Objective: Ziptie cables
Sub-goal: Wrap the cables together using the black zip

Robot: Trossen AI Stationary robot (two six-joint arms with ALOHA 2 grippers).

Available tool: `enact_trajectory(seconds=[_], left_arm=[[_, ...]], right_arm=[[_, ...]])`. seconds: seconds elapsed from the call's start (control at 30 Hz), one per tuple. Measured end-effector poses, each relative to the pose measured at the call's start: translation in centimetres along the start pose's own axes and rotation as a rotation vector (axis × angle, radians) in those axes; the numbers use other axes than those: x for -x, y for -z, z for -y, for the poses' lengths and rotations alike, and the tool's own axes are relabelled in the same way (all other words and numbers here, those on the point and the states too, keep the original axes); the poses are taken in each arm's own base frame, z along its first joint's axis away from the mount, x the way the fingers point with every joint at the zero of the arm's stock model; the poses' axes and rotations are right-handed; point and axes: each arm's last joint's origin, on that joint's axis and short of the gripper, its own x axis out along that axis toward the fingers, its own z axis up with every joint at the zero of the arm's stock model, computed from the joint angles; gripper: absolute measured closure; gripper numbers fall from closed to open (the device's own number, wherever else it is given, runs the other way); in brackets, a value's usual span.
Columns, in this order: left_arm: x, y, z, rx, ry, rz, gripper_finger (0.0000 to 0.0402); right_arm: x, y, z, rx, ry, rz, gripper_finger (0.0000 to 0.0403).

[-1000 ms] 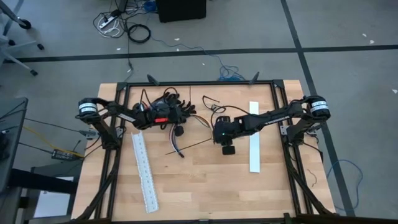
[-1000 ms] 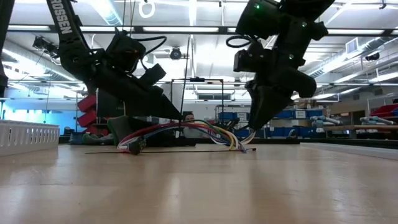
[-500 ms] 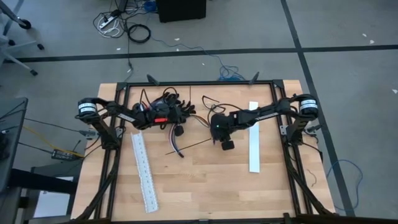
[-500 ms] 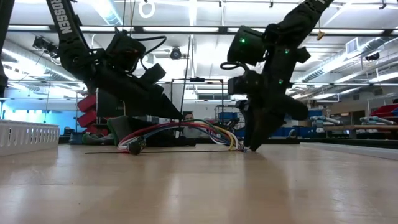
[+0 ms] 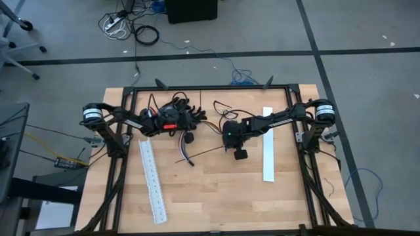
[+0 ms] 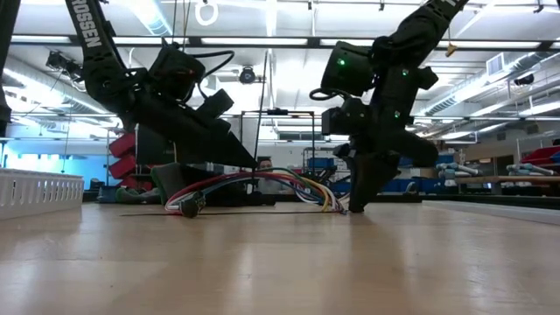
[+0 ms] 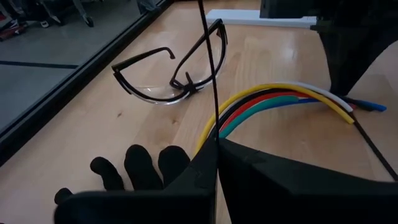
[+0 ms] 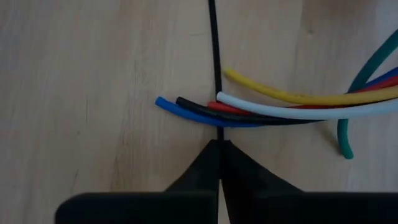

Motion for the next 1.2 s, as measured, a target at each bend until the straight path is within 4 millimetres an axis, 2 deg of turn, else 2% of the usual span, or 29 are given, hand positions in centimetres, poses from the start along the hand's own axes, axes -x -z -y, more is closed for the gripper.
enact_trajectory(seconds=[0.1, 0.27, 0.43, 0.6, 0.93, 1.2], left_arm=[[0.0, 0.0, 0.0, 0.000, 0.000, 0.000, 0.0401], [0.0, 0.1, 0.0, 0.000, 0.000, -0.007, 0.0401], [0.0, 0.2, 0.0, -0.002, 0.002, -0.024, 0.0401], [0.0, 0.6, 0.0, -0.022, 0.005, -0.059, 0.0401], [0.2, 1.8, 0.1, -0.026, 0.019, -0.187, 0.0401], [0.2, 2.0, 0.2, 0.007, 0.019, -0.208, 0.0401]], right_arm=[[0.8, -0.6, -0.2, 0.002, 0.023, -0.004, 0.0402], [4.3, -2.3, -1.5, 0.042, 0.063, 0.026, 0.0402], [7.7, -1.9, -3.4, 0.029, 0.173, -0.079, 0.0403], [11.3, -0.3, -5.1, -0.057, 0.300, -0.138, 0.0403], [18.5, 2.6, -8.4, -0.159, 0.636, 0.057, 0.0403], [22.8, 4.0, -8.5, -0.200, 0.941, 0.326, 0.0403]])
